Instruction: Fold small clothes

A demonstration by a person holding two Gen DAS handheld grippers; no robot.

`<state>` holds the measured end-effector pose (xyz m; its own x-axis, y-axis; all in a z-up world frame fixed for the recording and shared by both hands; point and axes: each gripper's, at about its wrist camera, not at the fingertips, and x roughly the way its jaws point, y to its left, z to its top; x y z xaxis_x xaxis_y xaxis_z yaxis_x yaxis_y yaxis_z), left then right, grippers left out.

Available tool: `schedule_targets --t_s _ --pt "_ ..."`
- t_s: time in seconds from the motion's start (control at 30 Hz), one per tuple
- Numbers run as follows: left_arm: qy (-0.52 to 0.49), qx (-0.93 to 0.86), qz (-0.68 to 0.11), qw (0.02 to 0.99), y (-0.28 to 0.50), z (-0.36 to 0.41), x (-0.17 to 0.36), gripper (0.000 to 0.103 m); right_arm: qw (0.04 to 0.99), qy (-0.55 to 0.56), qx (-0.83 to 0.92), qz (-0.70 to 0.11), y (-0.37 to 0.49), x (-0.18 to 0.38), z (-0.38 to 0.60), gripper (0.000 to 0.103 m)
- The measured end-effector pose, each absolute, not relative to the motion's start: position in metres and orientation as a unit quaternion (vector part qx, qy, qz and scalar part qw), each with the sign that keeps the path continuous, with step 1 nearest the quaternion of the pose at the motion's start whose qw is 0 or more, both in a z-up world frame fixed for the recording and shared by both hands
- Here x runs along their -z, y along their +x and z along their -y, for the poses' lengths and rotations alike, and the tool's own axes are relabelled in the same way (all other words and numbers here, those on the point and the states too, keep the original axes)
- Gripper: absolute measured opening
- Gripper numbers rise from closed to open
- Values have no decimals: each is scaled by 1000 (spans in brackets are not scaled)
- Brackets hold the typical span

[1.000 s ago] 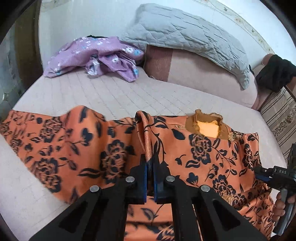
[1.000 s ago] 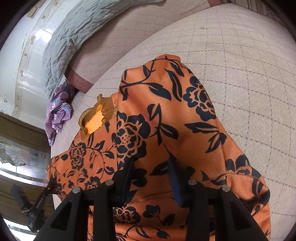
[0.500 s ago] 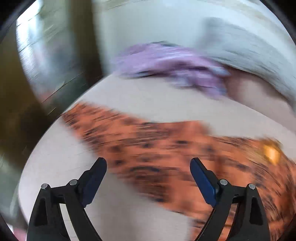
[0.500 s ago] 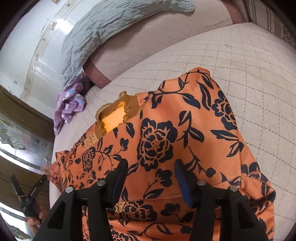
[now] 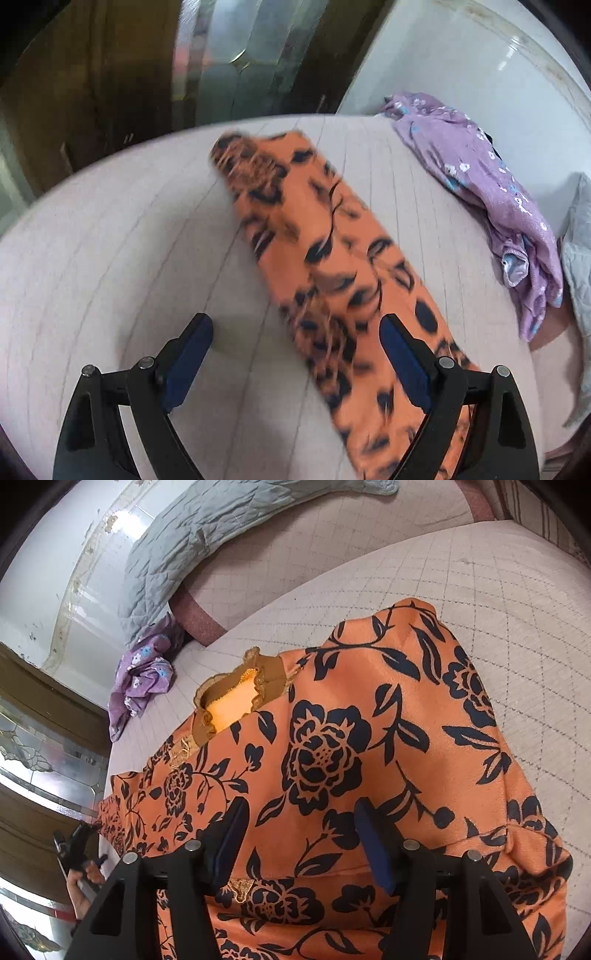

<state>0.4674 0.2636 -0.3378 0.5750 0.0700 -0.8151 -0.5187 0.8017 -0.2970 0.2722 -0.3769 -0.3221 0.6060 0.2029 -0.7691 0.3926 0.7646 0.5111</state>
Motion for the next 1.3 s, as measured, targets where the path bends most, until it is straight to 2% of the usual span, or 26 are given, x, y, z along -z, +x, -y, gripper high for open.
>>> schedule_targets --t_s 0.03,0.07,0.1,0.13,0.2,0.3,0.4,0.63,0.77,0.83,0.87,0.9,0.93,0.97,1.07,1.3 --pt "-254 -168 -423 853 475 -264 340 92 829 338 57 -441 273 323 377 63" --pt "-249 -172 -415 858 479 -266 342 85 828 338 57 -443 274 325 378 63" --pt "-243 -181 -408 861 482 -267 341 67 828 338 58 -444 275 326 379 63" --pt "-228 -191 -405 865 484 -270 342 55 828 337 58 -445 276 327 380 63" --pt "-210 -191 -411 866 490 -268 343 8 828 336 60 -445 278 329 381 63" --pt "-219 -179 -405 870 497 -265 333 7 829 335 61 -443 281 330 383 63" --pt "-166 -148 -381 897 494 -231 293 7 834 341 60 -430 280 321 386 63" --pt "-14 40 -304 952 428 -50 184 7 850 364 67 -373 254 286 400 63" --pt "64 160 -304 937 366 58 173 9 854 386 79 -340 232 271 418 63" --pt "96 236 -324 911 329 105 182 15 853 396 85 -329 223 266 425 63" --pt "112 260 -336 898 314 121 187 33 852 402 90 -323 218 264 430 63" --pt "127 271 -344 890 301 131 192 60 851 405 93 -320 214 263 434 63" --pt "147 269 -342 888 289 137 196 69 851 407 96 -318 211 261 438 63" --pt "155 262 -334 892 280 135 196 74 851 408 97 -317 208 260 441 65" --pt "137 228 -332 905 276 104 197 76 848 415 95 -316 203 258 444 72" --pt "61 61 -387 918 330 -2 233 76 833 396 66 -381 237 278 423 72"
